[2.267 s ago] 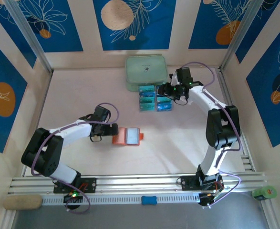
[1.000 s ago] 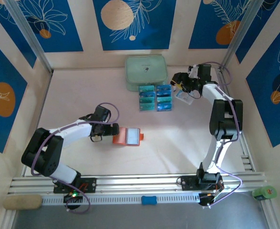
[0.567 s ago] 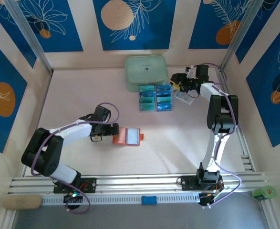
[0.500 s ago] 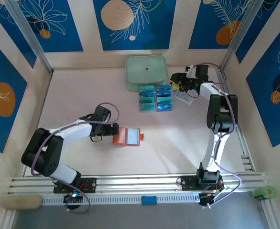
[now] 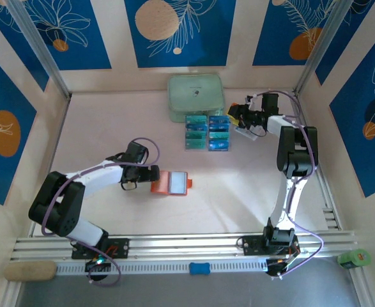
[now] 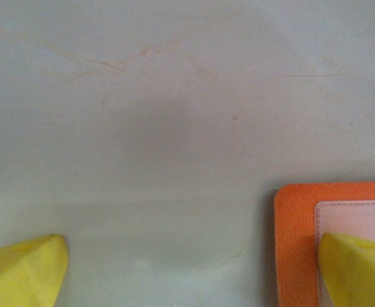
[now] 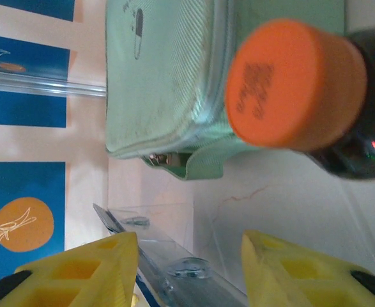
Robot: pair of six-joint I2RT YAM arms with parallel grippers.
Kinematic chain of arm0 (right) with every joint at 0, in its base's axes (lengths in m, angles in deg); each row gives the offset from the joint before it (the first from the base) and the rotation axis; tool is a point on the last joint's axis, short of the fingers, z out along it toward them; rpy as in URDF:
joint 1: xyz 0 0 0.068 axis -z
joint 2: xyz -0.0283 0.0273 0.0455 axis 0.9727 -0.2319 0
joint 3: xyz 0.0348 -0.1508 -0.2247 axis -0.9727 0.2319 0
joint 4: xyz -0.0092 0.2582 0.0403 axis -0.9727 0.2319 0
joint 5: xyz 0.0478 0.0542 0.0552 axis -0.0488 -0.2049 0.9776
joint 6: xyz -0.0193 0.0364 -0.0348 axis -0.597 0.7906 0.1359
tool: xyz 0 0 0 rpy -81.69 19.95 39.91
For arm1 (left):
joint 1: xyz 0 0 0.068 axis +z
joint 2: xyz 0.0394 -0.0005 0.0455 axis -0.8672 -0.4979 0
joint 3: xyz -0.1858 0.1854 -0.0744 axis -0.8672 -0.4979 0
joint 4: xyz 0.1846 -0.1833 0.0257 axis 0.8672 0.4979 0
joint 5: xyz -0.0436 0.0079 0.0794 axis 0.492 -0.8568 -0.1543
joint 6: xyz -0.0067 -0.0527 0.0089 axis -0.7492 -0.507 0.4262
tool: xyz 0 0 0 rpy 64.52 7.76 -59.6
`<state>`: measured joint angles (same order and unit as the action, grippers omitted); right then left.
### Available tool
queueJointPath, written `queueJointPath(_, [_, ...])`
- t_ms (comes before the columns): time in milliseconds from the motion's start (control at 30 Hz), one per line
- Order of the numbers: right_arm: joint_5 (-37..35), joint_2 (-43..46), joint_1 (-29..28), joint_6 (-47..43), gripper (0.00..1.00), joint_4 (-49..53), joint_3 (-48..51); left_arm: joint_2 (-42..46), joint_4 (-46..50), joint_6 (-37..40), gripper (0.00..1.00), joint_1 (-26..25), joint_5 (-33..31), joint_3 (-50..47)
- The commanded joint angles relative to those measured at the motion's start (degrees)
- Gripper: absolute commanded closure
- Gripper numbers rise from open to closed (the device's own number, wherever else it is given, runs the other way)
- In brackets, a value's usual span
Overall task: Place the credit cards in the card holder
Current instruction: Rotate the storage box at the center of the table, then pick up the credit card from the storage box.
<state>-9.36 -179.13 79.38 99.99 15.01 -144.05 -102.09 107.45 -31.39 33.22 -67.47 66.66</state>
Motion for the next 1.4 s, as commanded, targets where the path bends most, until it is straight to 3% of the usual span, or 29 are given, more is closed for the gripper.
queueJointPath(0, [3.9,4.0,0.1,-0.2,0.56,-1.1,2.7,0.6,0.2,-1.0,0.0,-0.6,0.9,0.3])
queueJointPath(433, [3.7,14.2,-2.7,0.9,0.57,-5.1,16.9,1.6,-1.2,-1.6,0.0,-0.7,1.3,-1.5])
queueJointPath(633, [0.1,20.7,-4.6,-1.2,0.57,-1.1,22.2,1.8,-1.7,-1.6,0.0,-0.7,1.5,-2.1])
queueJointPath(767, [-8.6,28.9,-5.4,-5.0,0.57,6.3,23.3,2.0,-1.8,-1.5,0.0,-0.7,1.4,-2.4])
queueJointPath(933, [-23.3,35.2,-13.0,-16.0,0.57,22.3,17.6,2.1,-2.2,-1.5,0.0,-0.7,1.3,-2.9])
queueJointPath(1100, [-32.2,32.8,-20.9,-23.6,0.57,32.0,11.2,1.8,-2.3,-1.5,0.0,-0.7,1.5,-3.0])
queueJointPath(1367, [-42.7,25.7,-28.3,-30.1,0.64,37.9,5.6,2.7,-1.9,-1.4,0.0,-0.7,1.3,-3.2])
